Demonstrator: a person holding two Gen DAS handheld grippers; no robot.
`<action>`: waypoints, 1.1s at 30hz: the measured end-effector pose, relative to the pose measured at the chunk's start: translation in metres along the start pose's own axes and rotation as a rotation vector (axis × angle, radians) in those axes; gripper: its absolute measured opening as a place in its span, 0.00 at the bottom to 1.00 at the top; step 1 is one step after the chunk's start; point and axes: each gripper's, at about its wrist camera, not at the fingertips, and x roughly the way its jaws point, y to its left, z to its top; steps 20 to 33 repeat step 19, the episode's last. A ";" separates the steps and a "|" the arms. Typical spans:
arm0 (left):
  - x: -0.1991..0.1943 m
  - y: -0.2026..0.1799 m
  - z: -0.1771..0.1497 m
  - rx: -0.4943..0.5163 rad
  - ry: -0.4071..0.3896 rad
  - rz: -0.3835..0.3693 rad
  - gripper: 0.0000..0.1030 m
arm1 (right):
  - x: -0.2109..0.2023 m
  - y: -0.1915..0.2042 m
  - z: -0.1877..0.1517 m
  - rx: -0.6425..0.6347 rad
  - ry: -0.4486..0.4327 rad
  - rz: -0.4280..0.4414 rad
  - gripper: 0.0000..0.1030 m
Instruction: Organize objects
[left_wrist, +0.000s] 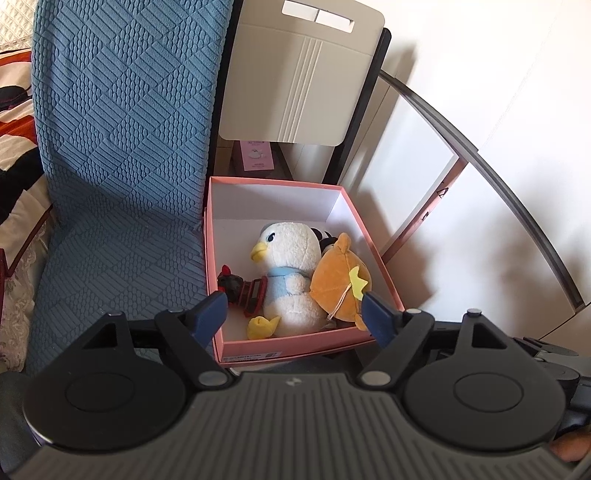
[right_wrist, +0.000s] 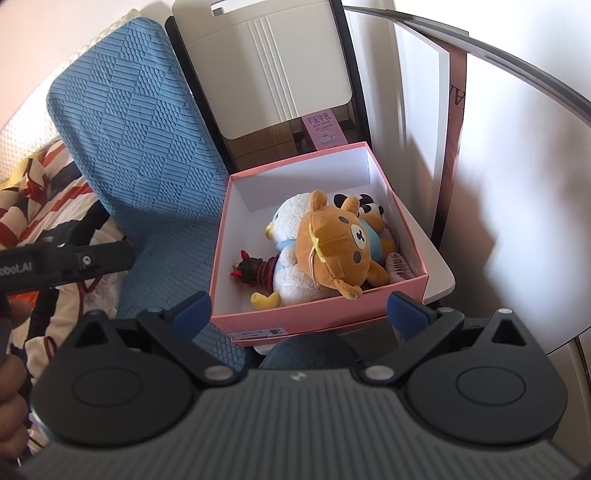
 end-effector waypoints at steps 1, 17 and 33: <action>0.000 0.000 0.000 0.001 0.001 0.000 0.81 | 0.000 0.000 0.000 0.000 0.001 -0.001 1.00; -0.001 -0.002 -0.002 0.000 -0.007 0.005 0.81 | 0.000 -0.002 -0.001 0.001 0.000 -0.005 1.00; -0.001 -0.002 -0.002 -0.001 -0.007 0.004 0.81 | 0.000 -0.002 -0.001 0.002 -0.001 -0.003 1.00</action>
